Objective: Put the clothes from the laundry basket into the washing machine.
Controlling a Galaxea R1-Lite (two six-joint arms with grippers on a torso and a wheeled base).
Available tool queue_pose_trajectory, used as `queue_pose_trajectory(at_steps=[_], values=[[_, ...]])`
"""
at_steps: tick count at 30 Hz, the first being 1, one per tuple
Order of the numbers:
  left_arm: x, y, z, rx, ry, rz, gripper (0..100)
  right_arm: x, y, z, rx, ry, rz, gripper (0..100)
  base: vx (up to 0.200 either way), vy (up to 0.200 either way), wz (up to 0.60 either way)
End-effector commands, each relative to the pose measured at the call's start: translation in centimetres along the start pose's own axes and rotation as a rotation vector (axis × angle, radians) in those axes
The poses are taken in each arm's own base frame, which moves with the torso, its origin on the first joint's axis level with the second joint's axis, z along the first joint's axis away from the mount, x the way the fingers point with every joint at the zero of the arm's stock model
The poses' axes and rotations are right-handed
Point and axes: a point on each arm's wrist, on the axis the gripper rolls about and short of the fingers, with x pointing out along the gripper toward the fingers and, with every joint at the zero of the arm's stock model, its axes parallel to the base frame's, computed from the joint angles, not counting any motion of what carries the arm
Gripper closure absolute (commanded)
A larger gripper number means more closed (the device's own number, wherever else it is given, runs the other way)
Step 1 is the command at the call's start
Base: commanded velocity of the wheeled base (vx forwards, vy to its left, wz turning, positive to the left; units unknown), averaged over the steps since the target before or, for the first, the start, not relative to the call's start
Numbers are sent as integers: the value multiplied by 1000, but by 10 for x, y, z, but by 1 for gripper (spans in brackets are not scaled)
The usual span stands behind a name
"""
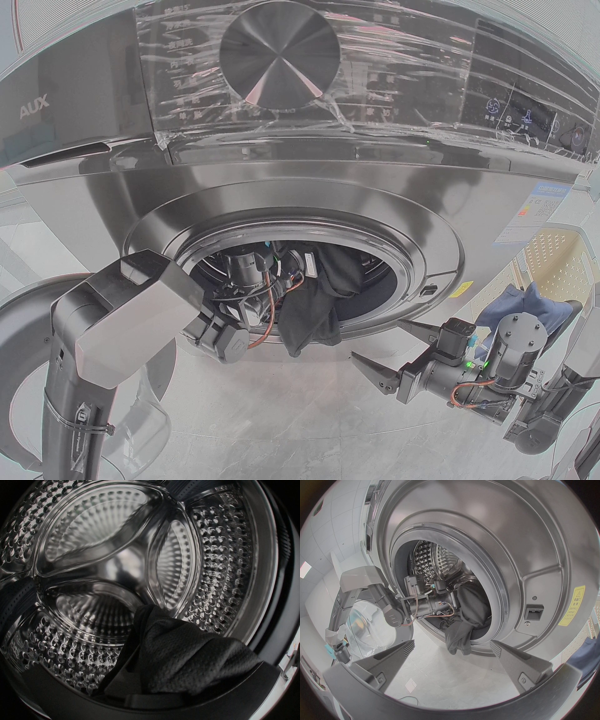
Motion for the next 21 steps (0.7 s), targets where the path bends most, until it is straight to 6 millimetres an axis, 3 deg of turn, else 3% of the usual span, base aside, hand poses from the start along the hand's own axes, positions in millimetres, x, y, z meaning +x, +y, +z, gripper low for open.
queue_pose_trajectory(at_steps=[1,5,12,13,17,21], values=[[22,4,3,-17,-41,41,100,0,0,-1,0,5,1,0,0,0,0],[32,9,9,-21,-95,81,100,0,0,-1,0,5,1,0,0,0,0],[30,5,7,-65,-76,74,100,0,0,-1,0,4,1,0,0,0,0],[28,3,5,-76,-63,71,0,0,0,-1,0,5,3,0,0,0,0],[25,0,9,-108,-56,67,0,0,0,-1,0,5,3,0,0,0,0],[9,-7,9,-138,43,79,0,1,0,-1,0,4,1,0,0,0,0]])
